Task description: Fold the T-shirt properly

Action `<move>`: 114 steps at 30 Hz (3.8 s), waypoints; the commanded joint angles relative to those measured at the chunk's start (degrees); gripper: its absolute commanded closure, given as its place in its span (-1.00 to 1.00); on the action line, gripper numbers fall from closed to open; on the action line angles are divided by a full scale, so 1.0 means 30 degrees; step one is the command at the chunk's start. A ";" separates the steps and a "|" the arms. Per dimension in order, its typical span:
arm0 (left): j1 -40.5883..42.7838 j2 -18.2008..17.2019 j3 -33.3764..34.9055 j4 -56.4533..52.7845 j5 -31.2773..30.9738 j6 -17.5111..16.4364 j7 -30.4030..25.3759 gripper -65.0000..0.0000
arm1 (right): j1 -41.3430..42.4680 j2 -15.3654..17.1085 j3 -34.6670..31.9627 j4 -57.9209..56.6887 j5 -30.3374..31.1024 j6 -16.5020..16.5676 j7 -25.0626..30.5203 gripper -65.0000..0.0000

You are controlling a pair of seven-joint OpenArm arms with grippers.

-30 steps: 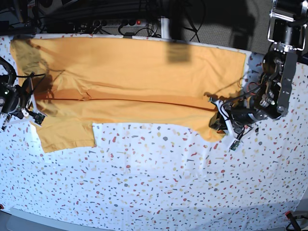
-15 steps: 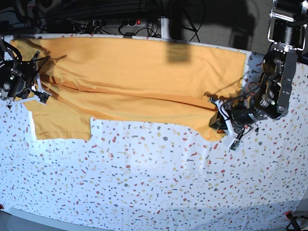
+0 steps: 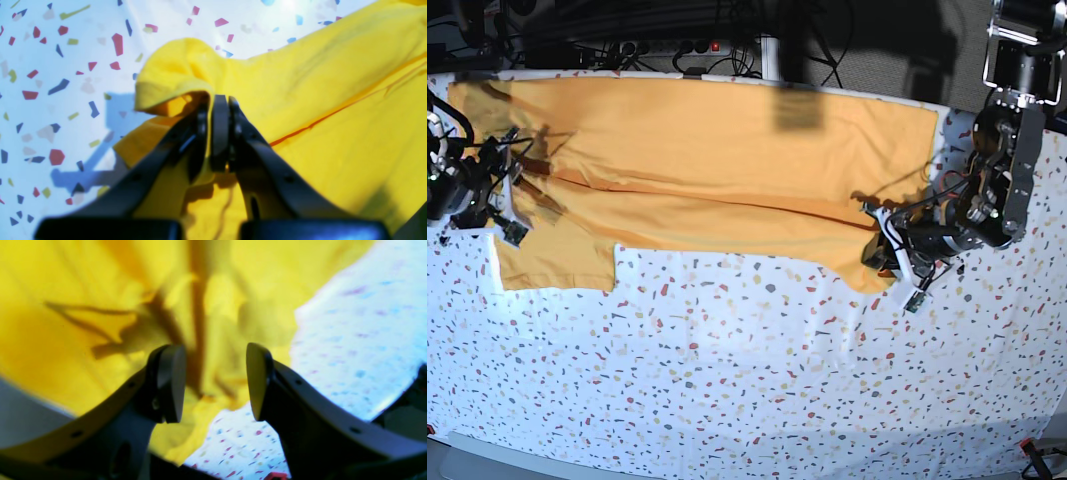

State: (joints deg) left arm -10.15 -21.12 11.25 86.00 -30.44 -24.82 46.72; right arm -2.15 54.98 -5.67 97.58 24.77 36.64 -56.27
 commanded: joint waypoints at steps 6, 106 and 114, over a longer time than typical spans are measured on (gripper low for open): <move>-0.0430 -0.0153 -0.0131 0.0335 -0.0226 -0.0022 -0.0452 1.00 | 0.2535 -0.3657 0.4131 -0.2229 -0.0095 -0.0503 0.2412 0.10; -0.3330 0.1472 -0.0109 -0.4459 0.2011 0.2055 0.0386 1.00 | 1.3508 -0.7796 0.3745 -2.1478 -0.6120 0.0430 0.5763 1.00; -0.3330 0.1472 -0.0109 -0.4007 0.2004 0.2055 0.0590 1.00 | 1.3508 -0.7788 0.3745 -2.1391 -0.6098 0.0437 0.5778 1.00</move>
State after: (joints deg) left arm -18.41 -16.34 11.25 72.66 -23.88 -18.48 49.78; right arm 36.64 30.50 5.26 32.58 6.15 38.22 -39.40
